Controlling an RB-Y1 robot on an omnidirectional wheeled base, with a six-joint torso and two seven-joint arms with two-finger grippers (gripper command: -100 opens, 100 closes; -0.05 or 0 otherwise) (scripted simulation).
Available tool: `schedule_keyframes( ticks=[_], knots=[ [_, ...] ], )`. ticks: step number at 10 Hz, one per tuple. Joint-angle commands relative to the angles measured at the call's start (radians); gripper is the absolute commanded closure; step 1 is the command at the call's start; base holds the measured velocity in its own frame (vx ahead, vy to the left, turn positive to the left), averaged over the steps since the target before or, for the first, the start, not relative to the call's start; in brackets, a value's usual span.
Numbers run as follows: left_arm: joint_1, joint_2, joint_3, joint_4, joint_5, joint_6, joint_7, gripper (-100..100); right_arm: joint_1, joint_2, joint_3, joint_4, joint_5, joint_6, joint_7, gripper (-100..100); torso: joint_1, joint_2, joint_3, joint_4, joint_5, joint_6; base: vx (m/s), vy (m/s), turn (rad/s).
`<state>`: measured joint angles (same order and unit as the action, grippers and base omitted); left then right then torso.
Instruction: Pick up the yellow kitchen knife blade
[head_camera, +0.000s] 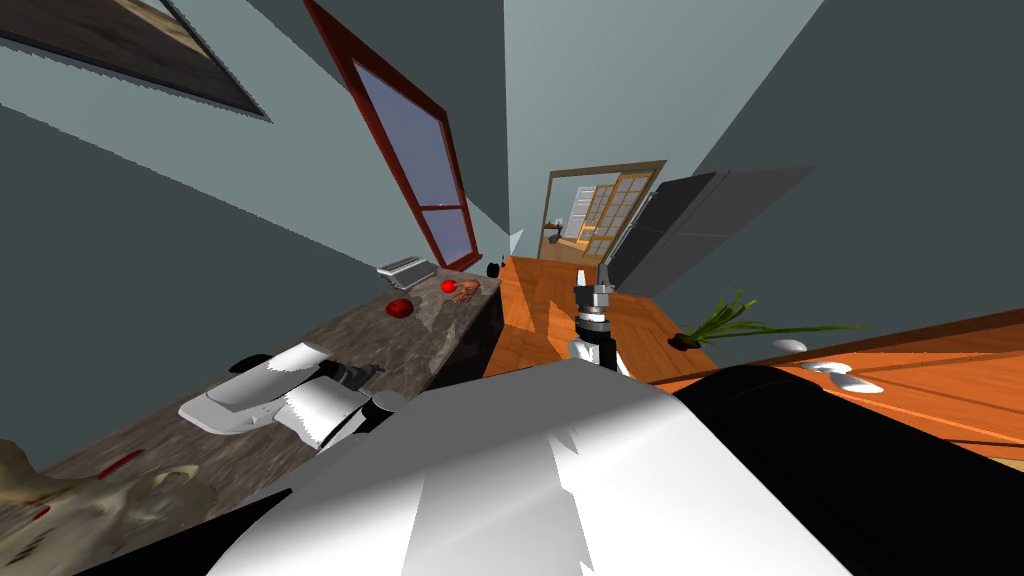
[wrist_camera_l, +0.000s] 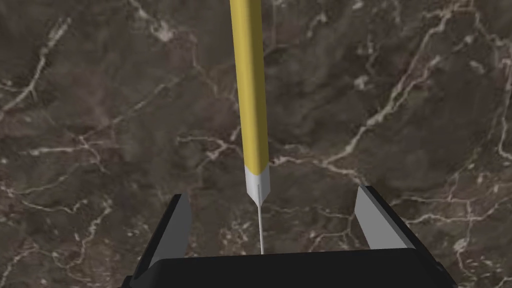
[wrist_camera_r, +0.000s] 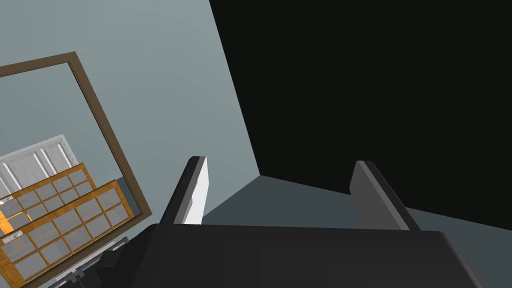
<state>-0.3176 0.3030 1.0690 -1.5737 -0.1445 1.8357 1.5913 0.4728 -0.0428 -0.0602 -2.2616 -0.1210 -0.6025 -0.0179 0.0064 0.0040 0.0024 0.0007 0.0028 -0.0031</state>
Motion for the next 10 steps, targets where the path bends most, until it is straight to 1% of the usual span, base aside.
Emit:
schedule_keyframes(
  ticks=[1, 5, 6, 7, 10],
  knots=[
    [0.0, 0.0, 0.0, 0.0, 0.0, 0.0, 0.0, 100, 0.0, 0.0, 0.0, 0.0, 0.0, 0.0, 0.0, 0, 0.0, 0.0, 0.0, 0.0, 0.0, 0.0, -0.005, 0.004, 0.004],
    [0.001, 0.003, 0.004, -0.002, -0.002, -0.002, 0.007, 100, 0.0, 0.0, 0.0, 0.0, 0.0, 0.0, 0.0, 0, 0.0, -0.003, -0.002, -0.001, 0.001, 0.005, -0.001, 0.001, 0.013],
    [0.001, 0.003, 0.004, -0.002, -0.002, -0.002, 0.007, 0, 0.0, 0.0, 0.0, 0.0, 0.0, 0.0, 0.0, 0, 0.0, -0.003, -0.002, -0.001, 0.001, 0.005, 0.0, 0.0, 0.0],
    [-0.005, 0.01, 0.014, -0.004, -0.002, 0.014, -0.023, 100, 0.0, 0.0, 0.0, 0.0, 0.0, 0.0, 0.0, 0, 0.0, -0.003, -0.002, -0.001, 0.001, 0.005, 0.038, -0.02, 0.047],
    [-0.02, 0.03, 0.046, -0.012, -0.011, 0.044, -0.078, 100, 0.0, 0.0, 0.0, 0.0, 0.0, 0.0, 0.0, 0, -0.004, -0.007, -0.004, -0.002, 0.0, 0.004, 0.063, -0.043, 0.076]
  ],
)
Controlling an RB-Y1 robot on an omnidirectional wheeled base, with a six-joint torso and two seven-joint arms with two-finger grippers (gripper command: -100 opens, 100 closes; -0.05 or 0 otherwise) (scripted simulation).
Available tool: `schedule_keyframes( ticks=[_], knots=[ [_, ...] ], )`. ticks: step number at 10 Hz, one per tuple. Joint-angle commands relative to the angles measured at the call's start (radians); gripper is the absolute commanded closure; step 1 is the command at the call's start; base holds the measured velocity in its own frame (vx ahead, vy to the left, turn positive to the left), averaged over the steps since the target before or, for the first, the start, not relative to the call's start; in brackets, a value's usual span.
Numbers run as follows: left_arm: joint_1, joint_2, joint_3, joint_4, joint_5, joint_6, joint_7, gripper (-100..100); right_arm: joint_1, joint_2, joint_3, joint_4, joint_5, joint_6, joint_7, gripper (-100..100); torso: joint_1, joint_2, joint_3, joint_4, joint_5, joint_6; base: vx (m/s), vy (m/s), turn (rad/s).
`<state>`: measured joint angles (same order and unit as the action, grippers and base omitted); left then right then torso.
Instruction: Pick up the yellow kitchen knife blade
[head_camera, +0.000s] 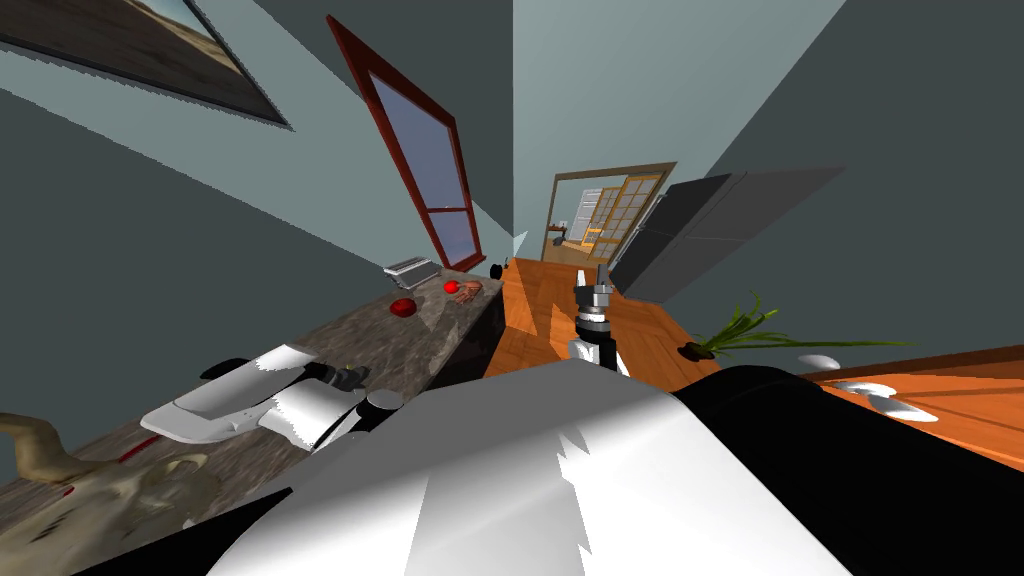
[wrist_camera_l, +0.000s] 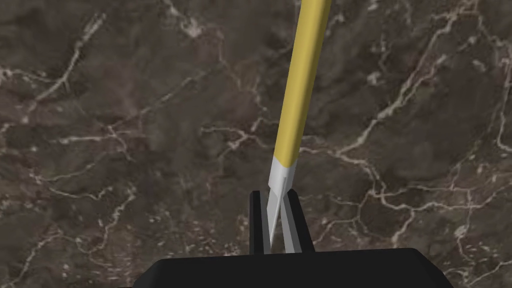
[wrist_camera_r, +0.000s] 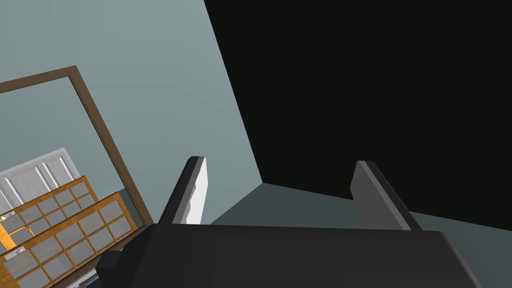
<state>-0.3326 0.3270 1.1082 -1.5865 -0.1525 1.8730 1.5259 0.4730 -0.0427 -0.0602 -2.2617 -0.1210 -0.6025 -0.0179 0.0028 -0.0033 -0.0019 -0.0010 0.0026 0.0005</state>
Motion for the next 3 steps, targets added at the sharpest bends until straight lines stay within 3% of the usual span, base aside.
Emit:
schedule_keyframes(
  ticks=[1, 2, 3],
  knots=[
    [-0.011, 0.013, 0.02, -0.003, -0.006, 0.019, -0.035, 100, 0.0, 0.0, 0.0, 0.0, 0.0, 0.0, 0.0, 0, 0.0, 0.0, 0.0, 0.0, 0.0, 0.0, 0.061, -0.049, 0.09],
    [-0.007, 0.007, 0.011, -0.001, -0.004, 0.01, -0.02, 100, 0.0, 0.0, 0.0, 0.0, 0.0, 0.0, 0.0, 0, -0.001, 0.0, 0.0, 0.0, 0.0, 0.0, 0.025, -0.023, 0.021],
    [-0.008, 0.008, 0.012, -0.002, -0.004, 0.012, -0.025, 0, 0.0, 0.0, 0.0, 0.0, 0.0, 0.0, 0.0, 0, 0.001, 0.002, 0.001, 0.0, 0.0, 0.0, 0.0, 0.0, 0.0]
  ],
)
